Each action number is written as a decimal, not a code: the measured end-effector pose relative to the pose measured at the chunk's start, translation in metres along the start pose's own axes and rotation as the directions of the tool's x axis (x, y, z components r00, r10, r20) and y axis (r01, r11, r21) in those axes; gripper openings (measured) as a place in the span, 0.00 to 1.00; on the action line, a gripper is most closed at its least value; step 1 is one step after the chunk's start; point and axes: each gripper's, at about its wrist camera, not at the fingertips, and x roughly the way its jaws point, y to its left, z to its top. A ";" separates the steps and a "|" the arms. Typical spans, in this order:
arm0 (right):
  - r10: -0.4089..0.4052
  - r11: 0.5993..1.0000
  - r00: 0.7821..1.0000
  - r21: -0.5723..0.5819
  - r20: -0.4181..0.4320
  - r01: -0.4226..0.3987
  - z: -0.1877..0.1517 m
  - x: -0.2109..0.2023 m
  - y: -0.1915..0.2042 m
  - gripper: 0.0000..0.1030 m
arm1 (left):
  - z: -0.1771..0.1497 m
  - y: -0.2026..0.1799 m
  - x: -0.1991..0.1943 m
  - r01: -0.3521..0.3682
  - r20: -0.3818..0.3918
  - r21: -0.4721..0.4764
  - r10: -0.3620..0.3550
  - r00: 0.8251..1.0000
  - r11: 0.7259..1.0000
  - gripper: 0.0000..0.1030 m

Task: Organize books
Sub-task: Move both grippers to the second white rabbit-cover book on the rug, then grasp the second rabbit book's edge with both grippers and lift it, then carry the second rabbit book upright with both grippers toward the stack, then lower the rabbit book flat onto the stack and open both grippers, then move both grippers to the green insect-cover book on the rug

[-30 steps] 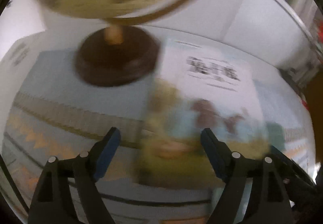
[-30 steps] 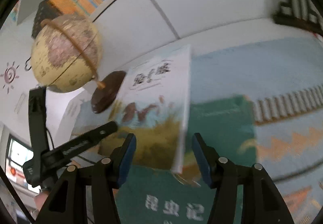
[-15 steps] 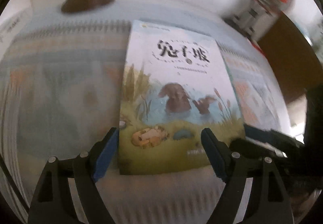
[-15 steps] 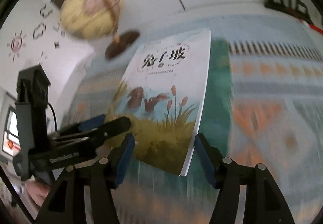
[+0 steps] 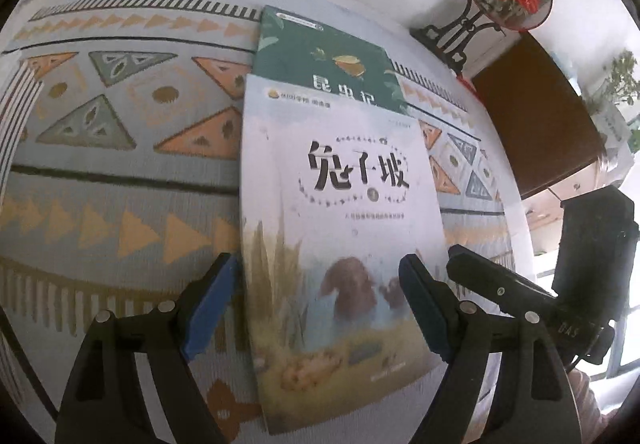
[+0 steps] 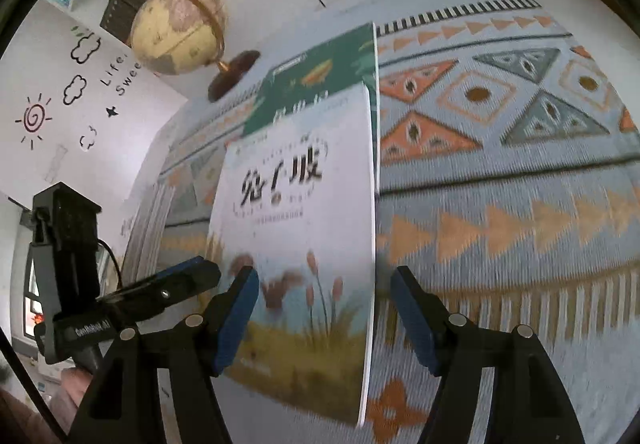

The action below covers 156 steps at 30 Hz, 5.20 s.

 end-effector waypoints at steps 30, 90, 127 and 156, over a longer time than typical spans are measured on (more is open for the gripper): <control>0.499 0.810 0.852 0.266 0.157 -0.523 -0.059 -0.015 -0.019 0.46 | -0.003 -0.016 0.011 -0.178 0.078 0.192 0.166 0.983 0.965 0.76; 0.132 0.968 0.988 -0.227 0.083 -0.111 0.008 0.021 0.274 0.10 | 0.005 0.122 -0.205 -0.159 0.160 -0.168 0.186 0.969 0.973 0.22; 0.084 0.991 0.996 -0.105 0.018 -0.082 -0.032 0.161 0.341 0.22 | 0.002 0.261 -0.217 -0.375 0.165 -0.389 0.465 0.870 0.841 0.30; -0.168 0.986 0.960 0.050 0.226 0.160 0.083 0.007 0.047 0.53 | 0.078 0.016 0.009 -0.125 0.009 -0.076 0.126 0.992 0.989 0.77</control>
